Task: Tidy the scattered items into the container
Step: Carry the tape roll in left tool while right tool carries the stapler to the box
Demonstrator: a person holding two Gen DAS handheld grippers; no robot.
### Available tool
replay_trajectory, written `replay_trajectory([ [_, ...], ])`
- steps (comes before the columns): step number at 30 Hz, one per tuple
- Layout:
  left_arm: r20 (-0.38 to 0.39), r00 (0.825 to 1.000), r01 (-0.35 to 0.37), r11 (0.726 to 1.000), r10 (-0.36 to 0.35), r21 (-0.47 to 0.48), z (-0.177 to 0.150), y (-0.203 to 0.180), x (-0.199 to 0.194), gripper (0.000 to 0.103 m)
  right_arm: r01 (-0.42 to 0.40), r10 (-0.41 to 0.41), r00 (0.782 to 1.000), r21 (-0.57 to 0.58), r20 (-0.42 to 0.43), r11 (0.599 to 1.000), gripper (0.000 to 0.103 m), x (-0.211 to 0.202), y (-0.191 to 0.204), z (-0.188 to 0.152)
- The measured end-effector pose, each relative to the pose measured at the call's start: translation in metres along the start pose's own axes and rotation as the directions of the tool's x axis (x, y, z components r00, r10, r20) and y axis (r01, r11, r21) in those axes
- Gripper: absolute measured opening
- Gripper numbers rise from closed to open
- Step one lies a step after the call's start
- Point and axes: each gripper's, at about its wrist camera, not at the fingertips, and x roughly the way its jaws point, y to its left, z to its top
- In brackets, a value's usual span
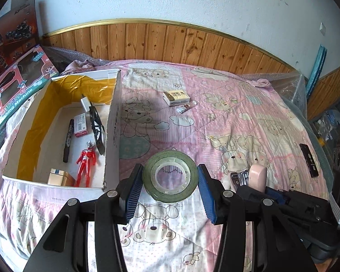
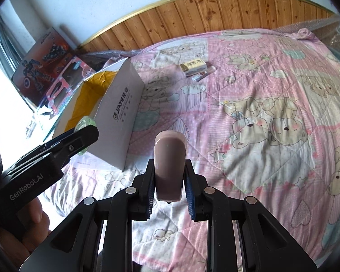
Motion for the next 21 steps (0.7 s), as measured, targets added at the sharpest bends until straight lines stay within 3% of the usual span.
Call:
replay_trajectory([
  [12,0.055,0.998,0.015,1.000,-0.014,-0.014,-0.023,0.015,-0.046,0.049,-0.033,0.034,0.999,-0.070,0.017,0.997,0.025,-0.016,0.044,-0.021],
  [21,0.094,0.995,-0.022,0.995,0.031,-0.097,-0.031,0.061,-0.078,0.049,-0.083,0.086,0.996,-0.166,0.010,0.983,0.025,-0.017,0.095,-0.023],
])
